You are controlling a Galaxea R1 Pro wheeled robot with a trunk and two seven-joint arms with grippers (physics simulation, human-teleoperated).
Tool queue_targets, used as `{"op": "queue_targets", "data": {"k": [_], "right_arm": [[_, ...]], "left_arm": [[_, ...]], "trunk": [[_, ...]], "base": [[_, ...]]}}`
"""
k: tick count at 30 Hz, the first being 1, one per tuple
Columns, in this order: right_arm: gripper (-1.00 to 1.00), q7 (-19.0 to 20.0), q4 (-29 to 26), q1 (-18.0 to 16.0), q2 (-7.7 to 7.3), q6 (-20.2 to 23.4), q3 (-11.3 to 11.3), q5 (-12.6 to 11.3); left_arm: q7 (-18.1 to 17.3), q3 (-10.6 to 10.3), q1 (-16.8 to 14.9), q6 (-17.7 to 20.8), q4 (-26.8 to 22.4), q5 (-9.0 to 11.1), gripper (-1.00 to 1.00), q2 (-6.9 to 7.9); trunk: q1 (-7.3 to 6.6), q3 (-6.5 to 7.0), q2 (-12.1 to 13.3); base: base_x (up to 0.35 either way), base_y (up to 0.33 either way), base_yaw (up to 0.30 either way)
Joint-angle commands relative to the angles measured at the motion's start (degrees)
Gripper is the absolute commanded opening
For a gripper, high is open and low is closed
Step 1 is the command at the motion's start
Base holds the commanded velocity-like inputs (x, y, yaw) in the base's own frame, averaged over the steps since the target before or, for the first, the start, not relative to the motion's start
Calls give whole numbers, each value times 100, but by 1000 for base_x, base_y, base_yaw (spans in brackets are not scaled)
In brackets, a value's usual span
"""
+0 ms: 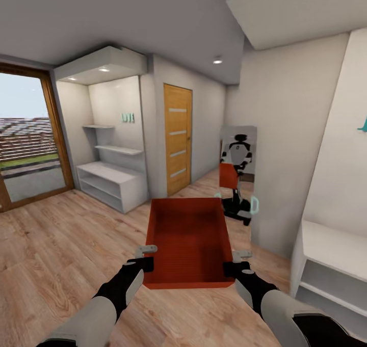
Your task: Move the two storage containers from the living room to the garage. In the garage, place one container on the floor and stack the other container on top of it (either order is fine).
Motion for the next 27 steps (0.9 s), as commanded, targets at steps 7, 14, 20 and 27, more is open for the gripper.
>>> {"op": "queue_targets", "data": {"k": [7, 14, 20, 27], "right_arm": [[-100, -11, -34, -6, 2, -18, -226, 44], [-100, -11, -34, -6, -6, -24, -226, 44], [-100, -11, -34, -6, -7, -24, -226, 44], [-100, -11, -34, -6, -13, -23, -226, 44]], "left_arm": [[164, -34, 5, 44, 9, -32, -100, 187], [162, -34, 5, 44, 10, -32, -100, 186], [164, -34, 5, 44, 10, -32, -100, 187], [164, -34, 5, 44, 10, -32, -100, 187]], "trunk": [[5, -1, -3], [5, -1, -3], [5, -1, -3], [5, -1, -3]], "base": [[324, 0, 263], [324, 0, 267], [324, 0, 268], [324, 0, 93]]}}
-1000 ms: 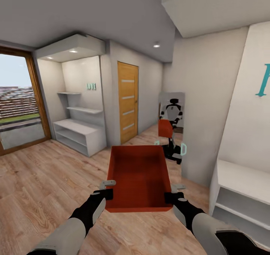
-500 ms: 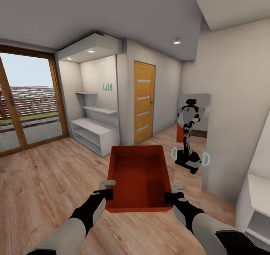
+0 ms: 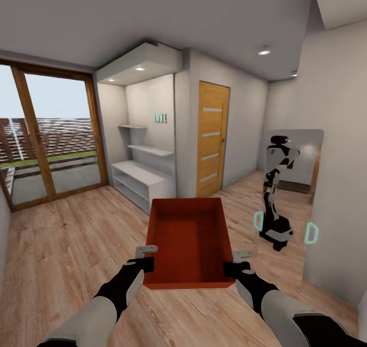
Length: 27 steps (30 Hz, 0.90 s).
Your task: Move the two storage containers from the living room to the garage. In the garage, place one container on the floor and stack the other container on top of it (either order is fine).
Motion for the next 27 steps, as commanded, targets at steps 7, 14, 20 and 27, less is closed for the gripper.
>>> {"op": "queue_targets", "data": {"k": [7, 14, 20, 27], "right_arm": [[-100, -17, -48, -6, 5, -12, -236, 56], [-100, -17, -48, -6, 6, -9, -236, 56], [-100, -17, -48, -6, 6, -7, -236, 56], [-100, -17, -48, -6, 6, -4, -236, 56]], "left_arm": [[147, -32, 5, 46, 3, -28, -100, 202], [147, -32, 5, 46, 0, -28, -100, 202], [146, -32, 5, 46, 3, -28, -100, 202], [147, -32, 5, 46, 3, -28, -100, 202]], "trunk": [[5, -1, -3], [5, -1, -3], [5, -1, -3], [5, -1, -3]], "base": [[324, 0, 2], [324, 0, 0], [324, 0, 0], [324, 0, 0]]}}
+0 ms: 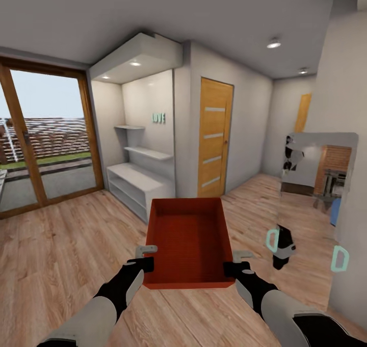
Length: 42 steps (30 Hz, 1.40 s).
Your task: Move the two storage containers from the living room to the garage. In the garage, place one container on the floor and stack the other container on top of it (either order is fine).
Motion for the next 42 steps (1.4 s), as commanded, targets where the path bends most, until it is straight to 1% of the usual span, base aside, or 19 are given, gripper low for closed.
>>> {"op": "queue_targets", "data": {"k": [1, 11, 42], "right_arm": [[-100, -12, -37, -7, 1, -15, -237, 52], [-100, -12, -37, -7, 0, -17, -237, 52], [-100, -12, -37, -7, -4, -21, -237, 52]], "left_arm": [[155, -35, 5, 46, 2, -30, -100, 196], [154, -29, 5, 46, 2, -22, -100, 238], [152, -35, 5, 46, 2, -22, -100, 240]], "trunk": [[5, -1, -3], [5, -1, -3], [5, -1, -3]], "base": [[324, 0, 0], [324, 0, 0], [324, 0, 0]]}}
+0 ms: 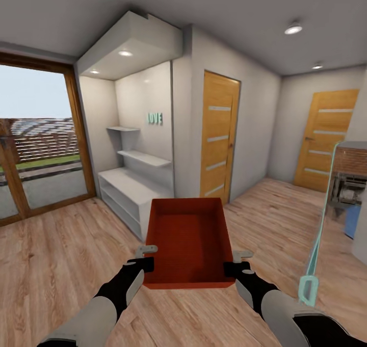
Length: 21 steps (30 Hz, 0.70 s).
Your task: Move the two storage containers from the living room to the garage. In the garage, place one container on the floor and stack the other container on top of it (either order is fine).
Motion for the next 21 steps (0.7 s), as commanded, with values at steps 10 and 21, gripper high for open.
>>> {"op": "queue_targets", "data": {"k": [10, 21], "right_arm": [[-100, -16, -42, -7, 3, -9, -241, 57], [-100, -14, -44, -7, -2, -3, -241, 57]], "left_arm": [[143, -29, 5, 46, 3, -27, -100, 244], [145, -29, 5, 46, 3, -27, -100, 244]], "trunk": [[5, -1, -3], [5, -1, -3]], "base": [[324, 0, 0], [324, 0, -8]]}}
